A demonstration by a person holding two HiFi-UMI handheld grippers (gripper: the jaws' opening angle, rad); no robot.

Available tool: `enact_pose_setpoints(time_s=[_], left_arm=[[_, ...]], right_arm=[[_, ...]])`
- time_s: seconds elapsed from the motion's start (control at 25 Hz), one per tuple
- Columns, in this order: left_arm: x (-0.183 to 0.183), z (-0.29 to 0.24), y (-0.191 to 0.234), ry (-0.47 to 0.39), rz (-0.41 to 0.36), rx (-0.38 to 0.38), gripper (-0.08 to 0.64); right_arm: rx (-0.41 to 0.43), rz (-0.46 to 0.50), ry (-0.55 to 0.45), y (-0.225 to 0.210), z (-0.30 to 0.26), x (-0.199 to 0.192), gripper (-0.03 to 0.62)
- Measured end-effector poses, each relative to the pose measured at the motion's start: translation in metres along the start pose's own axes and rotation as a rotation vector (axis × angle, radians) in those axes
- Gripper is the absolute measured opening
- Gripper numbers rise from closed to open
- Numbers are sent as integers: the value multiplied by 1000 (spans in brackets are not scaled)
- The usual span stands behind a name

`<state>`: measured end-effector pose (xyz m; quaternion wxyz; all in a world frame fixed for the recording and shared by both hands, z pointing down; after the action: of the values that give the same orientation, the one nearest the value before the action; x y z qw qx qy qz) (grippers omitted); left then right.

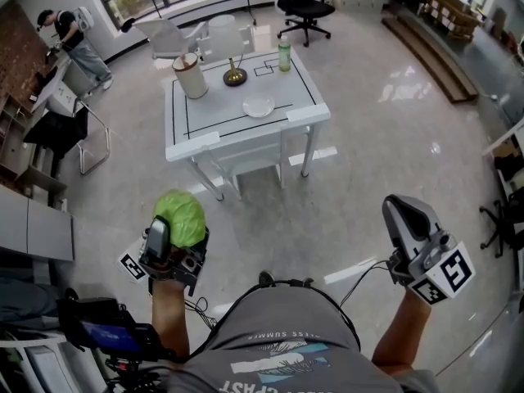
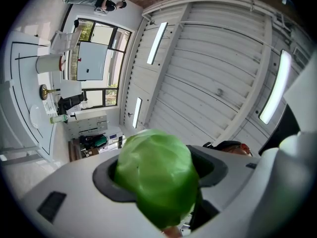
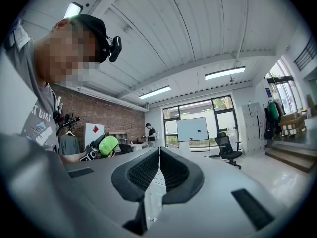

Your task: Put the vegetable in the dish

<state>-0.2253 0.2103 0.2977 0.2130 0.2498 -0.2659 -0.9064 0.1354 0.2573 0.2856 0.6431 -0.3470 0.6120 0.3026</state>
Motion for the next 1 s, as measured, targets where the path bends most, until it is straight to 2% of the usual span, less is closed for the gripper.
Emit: enact_pose_setpoints(time_s=[0.16,0.52,0.84,1.0], left_arm=[[33,12,8,5,15,-5,310],[39,15,22,-16,24,13,310],[39,-9,30,-13,-7,53,310],[29,-26,48,-15,-17,64,310]], right_arm=[[-7,12,8,23,-30,0,9],[-2,13,31,15,-43,1,9],[53,-6,33,-12,-68,13,9],[70,-17,32,-41,-75,11,9]])
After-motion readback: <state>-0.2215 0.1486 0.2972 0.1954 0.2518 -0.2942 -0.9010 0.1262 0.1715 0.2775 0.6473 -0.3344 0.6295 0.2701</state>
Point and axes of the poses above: the fingertips, and each gripper's own axes: z backward along the fingers, y to its left, x out of its top, the point moved 2 cm from there along z, backward along the fingers, and after that the axes turned 4 degrees about -x, right-handed, at the moved point
